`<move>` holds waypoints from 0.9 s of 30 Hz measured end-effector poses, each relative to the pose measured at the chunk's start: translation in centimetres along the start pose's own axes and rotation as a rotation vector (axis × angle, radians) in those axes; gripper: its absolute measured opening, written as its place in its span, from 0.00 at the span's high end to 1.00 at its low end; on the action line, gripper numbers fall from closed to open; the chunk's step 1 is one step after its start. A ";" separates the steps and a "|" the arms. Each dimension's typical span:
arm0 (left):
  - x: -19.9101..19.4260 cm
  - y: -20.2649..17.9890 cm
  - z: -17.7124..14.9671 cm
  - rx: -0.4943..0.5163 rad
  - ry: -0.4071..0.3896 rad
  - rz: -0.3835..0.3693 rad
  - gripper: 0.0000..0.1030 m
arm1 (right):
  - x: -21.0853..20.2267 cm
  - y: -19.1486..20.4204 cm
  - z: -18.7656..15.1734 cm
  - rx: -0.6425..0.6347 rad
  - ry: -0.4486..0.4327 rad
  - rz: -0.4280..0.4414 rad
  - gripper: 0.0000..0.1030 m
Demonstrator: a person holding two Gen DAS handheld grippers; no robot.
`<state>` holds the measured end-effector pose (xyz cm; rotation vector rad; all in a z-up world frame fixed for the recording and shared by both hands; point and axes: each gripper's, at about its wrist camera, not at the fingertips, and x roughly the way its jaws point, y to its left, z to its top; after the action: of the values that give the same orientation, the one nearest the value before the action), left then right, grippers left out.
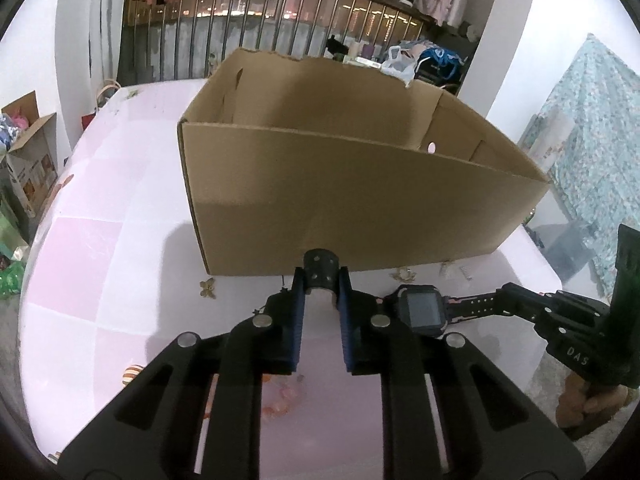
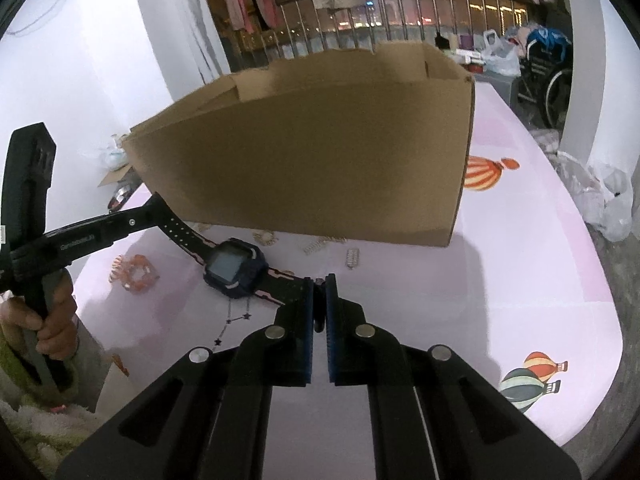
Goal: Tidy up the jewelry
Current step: 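Lift the smartwatch with both grippers and lower it into the box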
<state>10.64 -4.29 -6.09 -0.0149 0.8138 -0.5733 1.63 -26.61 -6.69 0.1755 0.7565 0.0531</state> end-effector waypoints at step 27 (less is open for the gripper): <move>-13.0 -5.2 10.0 0.122 -0.243 -0.116 0.87 | -11.1 -0.4 11.2 -0.176 -0.310 0.081 0.95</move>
<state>7.97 -4.41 10.89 -0.0199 0.5434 -0.7145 1.25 -29.77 8.70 0.0445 0.4327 0.1650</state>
